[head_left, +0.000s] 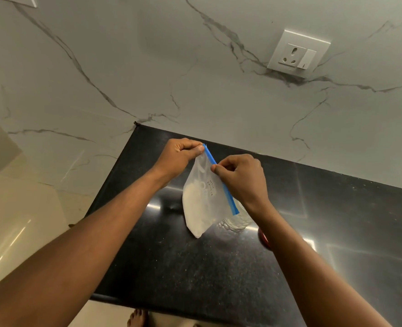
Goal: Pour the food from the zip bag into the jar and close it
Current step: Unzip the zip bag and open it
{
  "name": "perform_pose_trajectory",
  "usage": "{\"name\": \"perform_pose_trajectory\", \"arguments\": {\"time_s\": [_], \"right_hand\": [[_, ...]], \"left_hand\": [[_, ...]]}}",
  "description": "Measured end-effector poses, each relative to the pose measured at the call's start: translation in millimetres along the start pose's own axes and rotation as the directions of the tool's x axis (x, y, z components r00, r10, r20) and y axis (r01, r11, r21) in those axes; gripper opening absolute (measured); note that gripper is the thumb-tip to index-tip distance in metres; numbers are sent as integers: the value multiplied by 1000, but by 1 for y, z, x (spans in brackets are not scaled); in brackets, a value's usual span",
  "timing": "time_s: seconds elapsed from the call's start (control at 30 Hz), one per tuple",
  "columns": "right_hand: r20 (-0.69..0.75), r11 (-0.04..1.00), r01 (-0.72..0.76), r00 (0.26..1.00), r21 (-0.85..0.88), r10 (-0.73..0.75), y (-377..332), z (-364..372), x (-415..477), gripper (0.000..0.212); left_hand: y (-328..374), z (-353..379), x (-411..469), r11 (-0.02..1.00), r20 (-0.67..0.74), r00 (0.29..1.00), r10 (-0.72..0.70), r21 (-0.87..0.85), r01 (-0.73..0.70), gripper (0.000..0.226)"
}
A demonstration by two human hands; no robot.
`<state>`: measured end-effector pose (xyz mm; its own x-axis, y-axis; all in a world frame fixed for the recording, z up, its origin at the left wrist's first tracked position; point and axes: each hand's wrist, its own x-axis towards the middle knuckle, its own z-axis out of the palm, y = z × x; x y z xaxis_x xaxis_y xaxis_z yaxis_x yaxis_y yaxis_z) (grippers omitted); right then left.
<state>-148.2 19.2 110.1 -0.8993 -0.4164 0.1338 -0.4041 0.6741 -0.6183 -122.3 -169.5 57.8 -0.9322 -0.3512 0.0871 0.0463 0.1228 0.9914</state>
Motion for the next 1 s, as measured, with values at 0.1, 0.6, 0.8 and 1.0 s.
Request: {"name": "perform_pose_trajectory", "arguments": {"time_s": [0.1,0.6,0.8,1.0], "right_hand": [[-12,1000,-19,1000,9,19,3,-2,-12,17],[-23,998,53,998,-28,-53,17,-23,-70,14],[256,970,-101,966,223,41,4,-14,-55,14],[408,839,-343,899,423,162,-13,-5,-30,20]], "left_hand": [[-2,-2,1,1000,-52,998,-19,1,19,17],[1,3,-15,998,-235,971,-35,-50,24,16],[22,26,-72,902,-238,883,-405,-265,342,41],[35,23,-87,838,-87,875,-477,-346,422,19]]}}
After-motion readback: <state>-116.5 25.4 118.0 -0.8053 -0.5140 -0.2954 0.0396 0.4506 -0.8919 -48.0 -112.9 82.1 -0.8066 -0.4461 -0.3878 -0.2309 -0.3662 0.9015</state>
